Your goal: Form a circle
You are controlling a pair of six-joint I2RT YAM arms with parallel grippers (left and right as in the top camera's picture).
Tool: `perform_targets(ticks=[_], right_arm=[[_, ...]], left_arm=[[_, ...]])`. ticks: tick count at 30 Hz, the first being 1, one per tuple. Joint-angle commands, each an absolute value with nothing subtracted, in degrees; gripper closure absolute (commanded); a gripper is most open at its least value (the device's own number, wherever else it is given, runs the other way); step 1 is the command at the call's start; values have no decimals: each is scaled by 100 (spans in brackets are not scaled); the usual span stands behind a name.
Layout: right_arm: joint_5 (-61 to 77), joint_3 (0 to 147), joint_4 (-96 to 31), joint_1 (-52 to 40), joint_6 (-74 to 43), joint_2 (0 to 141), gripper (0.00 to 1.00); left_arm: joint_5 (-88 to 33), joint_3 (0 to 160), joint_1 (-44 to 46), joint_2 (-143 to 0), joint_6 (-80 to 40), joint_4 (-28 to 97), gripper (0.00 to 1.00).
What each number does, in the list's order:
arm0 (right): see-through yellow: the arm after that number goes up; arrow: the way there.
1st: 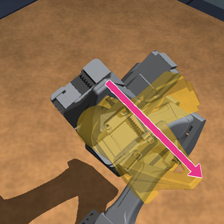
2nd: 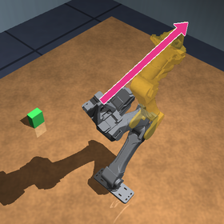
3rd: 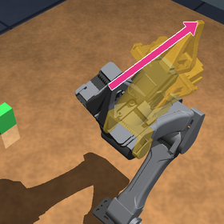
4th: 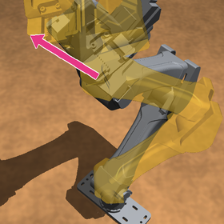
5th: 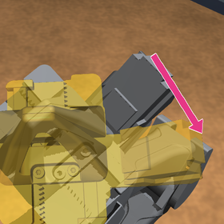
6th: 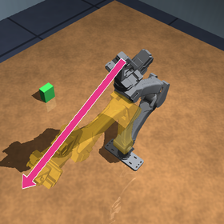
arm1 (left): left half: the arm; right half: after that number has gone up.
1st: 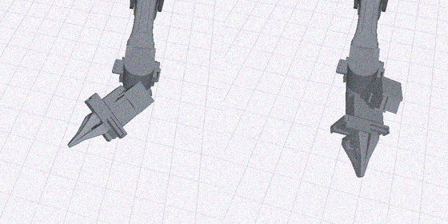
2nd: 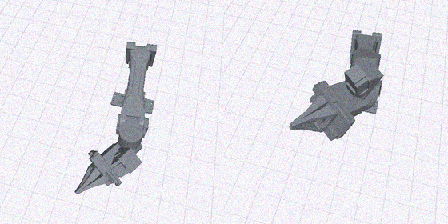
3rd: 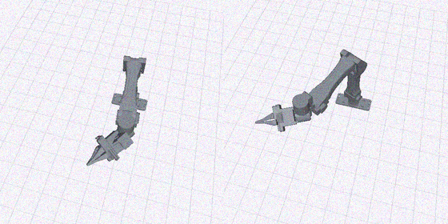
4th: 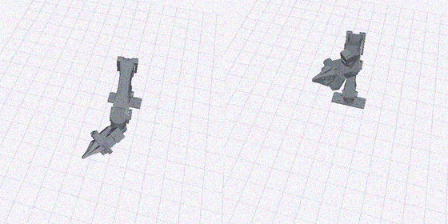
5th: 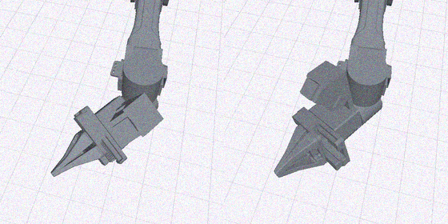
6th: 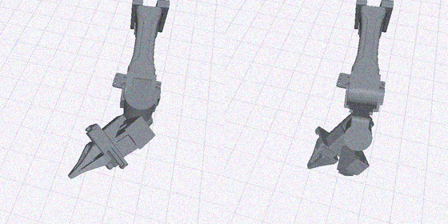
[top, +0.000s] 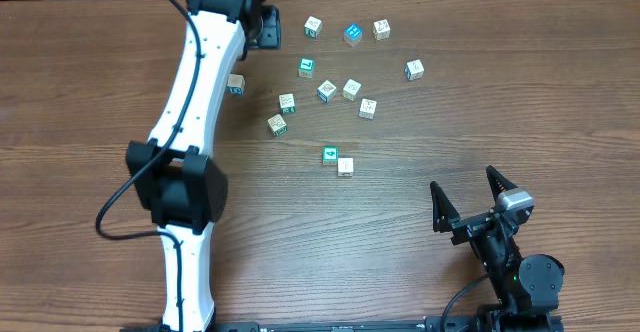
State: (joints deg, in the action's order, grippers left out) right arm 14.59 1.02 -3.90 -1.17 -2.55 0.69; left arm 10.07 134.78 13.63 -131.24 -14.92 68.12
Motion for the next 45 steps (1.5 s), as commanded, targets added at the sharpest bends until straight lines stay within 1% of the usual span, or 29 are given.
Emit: perform_targets(ticks=[1, 2, 3, 5, 11, 14, 24, 33, 36, 39, 42, 45], right_arm=[[1417, 45, -355, -99, -228, 16, 0], [1417, 45, -355, -99, -231, 16, 0], [1417, 45, -355, -99, -228, 16, 0], [1417, 45, -355, -99, -228, 16, 0], [1417, 45, -355, -99, -231, 16, 0], [1417, 45, -355, -99, -231, 16, 0], [1417, 45, -355, -99, -231, 16, 0], [1417, 45, -355, -99, -228, 16, 0], [1417, 45, -355, -99, -228, 16, 0], [1417, 45, -355, -99, -228, 16, 0], [1417, 45, -355, -99, -228, 16, 0], [1417, 45, -355, -99, -231, 16, 0]], left_arm=[[954, 13410, 1238, -13504, -1553, 6768, 32], [899, 13410, 1219, -13579, -1603, 6748, 34], [779, 13410, 1201, -13649, -1629, 6722, 38], [451, 13410, 1197, -13786, -1557, 6659, 43], [-78, 13408, 1295, -14025, -1479, 6716, 47], [-113, 13408, 1378, -14073, -1483, 6827, 47], [-104, 13391, 1636, -14226, -1831, 7273, 41], [104, 13209, 1680, -14370, -2279, 7284, 38], [106, 13159, 1688, -14396, -2303, 7279, 41], [104, 13026, 1691, -14400, -2340, 7203, 42], [106, 12886, 1691, -14400, -2340, 7019, 49], [106, 12846, 1691, -14400, -2338, 6877, 50]])
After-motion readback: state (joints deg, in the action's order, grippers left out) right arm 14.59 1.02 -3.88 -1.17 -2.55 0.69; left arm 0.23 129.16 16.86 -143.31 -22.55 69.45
